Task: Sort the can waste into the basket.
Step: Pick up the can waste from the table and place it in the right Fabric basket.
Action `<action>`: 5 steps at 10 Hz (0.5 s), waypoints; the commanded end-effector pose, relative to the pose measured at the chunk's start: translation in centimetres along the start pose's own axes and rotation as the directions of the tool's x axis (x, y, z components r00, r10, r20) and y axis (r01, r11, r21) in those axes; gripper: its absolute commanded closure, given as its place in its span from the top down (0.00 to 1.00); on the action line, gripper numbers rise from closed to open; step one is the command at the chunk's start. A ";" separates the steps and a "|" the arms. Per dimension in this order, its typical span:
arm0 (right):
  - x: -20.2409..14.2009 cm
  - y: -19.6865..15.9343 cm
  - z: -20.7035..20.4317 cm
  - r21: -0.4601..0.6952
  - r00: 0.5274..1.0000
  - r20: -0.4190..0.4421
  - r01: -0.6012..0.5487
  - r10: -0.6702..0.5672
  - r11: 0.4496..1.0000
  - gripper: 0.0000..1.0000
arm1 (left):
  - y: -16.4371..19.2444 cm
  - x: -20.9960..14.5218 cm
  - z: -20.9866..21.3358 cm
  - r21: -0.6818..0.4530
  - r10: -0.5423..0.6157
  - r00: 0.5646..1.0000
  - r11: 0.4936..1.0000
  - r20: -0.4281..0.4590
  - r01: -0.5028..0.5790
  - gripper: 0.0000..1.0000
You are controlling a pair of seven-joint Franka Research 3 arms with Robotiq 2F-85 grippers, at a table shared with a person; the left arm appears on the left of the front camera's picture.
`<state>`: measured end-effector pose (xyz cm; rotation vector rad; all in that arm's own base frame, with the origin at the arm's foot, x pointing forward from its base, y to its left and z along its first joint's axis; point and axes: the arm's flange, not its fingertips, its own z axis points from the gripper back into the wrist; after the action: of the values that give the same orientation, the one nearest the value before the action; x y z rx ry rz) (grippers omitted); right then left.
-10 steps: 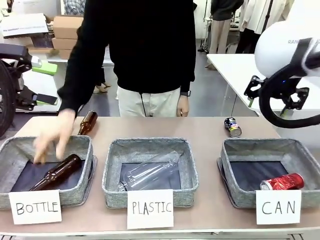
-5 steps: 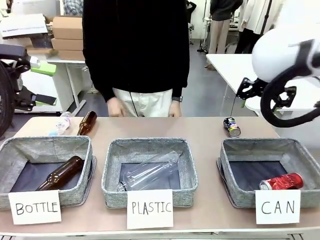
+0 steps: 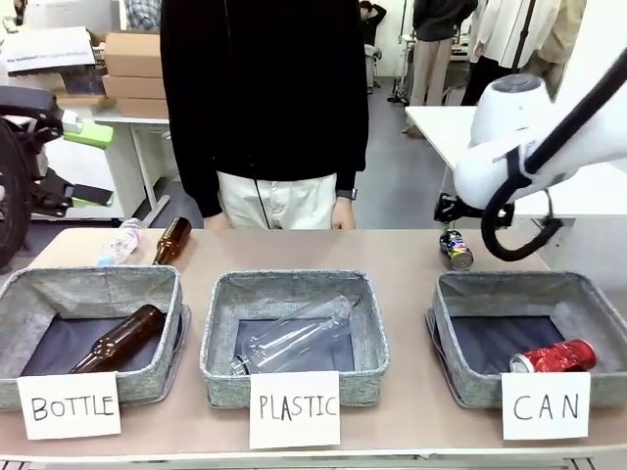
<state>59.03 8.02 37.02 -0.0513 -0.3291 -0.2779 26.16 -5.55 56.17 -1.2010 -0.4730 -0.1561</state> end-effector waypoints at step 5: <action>0.5 1.6 -4.3 0.016 0.995 -0.060 0.081 -0.080 0.997 1.00 | -0.2 0.0 0.0 -0.016 0.001 1.000 1.000 0.002 -0.001 1.00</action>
<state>60.89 8.68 33.11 -0.0204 -0.2926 -0.3372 26.16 -5.55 56.18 -1.2010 -0.4729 -0.1563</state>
